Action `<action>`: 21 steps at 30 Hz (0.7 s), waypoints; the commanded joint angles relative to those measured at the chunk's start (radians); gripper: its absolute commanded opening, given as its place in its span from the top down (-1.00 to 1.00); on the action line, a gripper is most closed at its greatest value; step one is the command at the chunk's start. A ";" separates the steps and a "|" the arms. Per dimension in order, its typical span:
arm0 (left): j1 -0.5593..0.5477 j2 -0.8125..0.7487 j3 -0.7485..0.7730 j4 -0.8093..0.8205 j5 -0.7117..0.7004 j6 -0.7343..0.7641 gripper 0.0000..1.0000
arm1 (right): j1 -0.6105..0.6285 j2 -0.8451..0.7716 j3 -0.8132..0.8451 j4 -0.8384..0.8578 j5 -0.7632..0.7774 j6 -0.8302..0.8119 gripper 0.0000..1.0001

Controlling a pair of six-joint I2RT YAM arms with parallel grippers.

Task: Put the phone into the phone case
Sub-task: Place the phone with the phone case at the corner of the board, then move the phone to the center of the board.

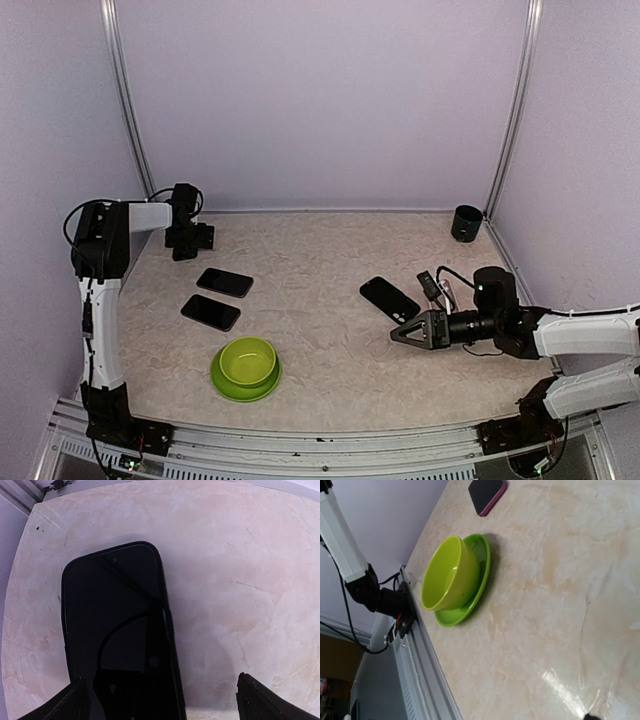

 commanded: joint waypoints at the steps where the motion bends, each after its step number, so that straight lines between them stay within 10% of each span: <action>1: -0.033 -0.046 -0.007 -0.083 -0.115 -0.025 -0.98 | -0.008 0.003 0.028 -0.001 0.002 0.011 -0.74; 21: -0.015 -0.044 -0.008 -0.197 -0.297 -0.105 -0.98 | -0.009 -0.020 -0.007 0.009 0.003 0.004 -0.74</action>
